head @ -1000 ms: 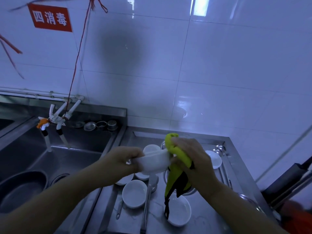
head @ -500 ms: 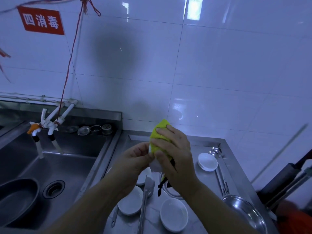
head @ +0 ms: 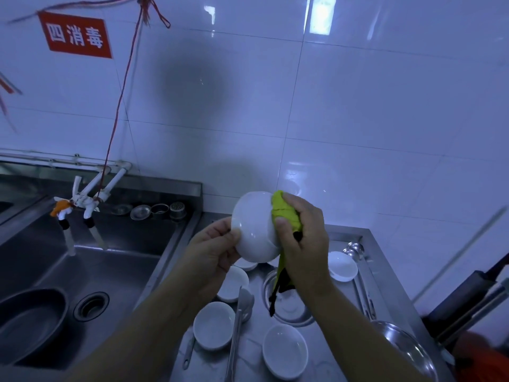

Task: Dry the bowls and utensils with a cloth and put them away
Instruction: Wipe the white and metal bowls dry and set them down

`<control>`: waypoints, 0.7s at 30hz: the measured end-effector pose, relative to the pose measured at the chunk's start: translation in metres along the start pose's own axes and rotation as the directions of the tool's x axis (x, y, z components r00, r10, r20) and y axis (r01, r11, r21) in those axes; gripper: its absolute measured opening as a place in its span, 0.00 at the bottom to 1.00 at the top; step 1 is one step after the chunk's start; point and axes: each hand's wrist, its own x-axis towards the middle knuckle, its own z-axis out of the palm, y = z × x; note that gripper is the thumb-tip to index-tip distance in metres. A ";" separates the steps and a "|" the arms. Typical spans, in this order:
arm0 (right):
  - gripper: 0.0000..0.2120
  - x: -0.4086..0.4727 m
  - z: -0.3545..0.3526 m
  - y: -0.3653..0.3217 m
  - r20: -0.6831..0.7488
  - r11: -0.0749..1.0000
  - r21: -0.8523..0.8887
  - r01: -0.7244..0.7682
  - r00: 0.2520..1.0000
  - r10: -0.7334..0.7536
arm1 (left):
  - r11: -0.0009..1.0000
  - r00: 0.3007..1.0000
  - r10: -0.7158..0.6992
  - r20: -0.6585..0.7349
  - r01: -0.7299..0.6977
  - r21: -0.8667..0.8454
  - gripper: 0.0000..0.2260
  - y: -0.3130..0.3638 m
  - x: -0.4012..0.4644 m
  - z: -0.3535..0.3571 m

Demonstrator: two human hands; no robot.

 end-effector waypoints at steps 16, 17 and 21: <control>0.12 0.005 -0.010 0.012 0.077 0.928 -0.167 0.332 0.943 -0.324 | 0.999 1.000 -0.019 0.004 0.019 -0.035 0.08 0.001 0.007 0.006; 0.12 0.003 -0.008 0.009 0.073 0.939 -0.137 0.316 0.948 -0.308 | 1.000 1.000 -0.007 -0.001 0.006 -0.023 0.09 0.002 0.009 0.006; 0.12 0.001 -0.012 0.003 0.102 0.937 -0.109 0.331 0.942 -0.320 | 1.000 0.998 0.028 -0.052 -0.027 0.015 0.06 0.005 0.011 0.005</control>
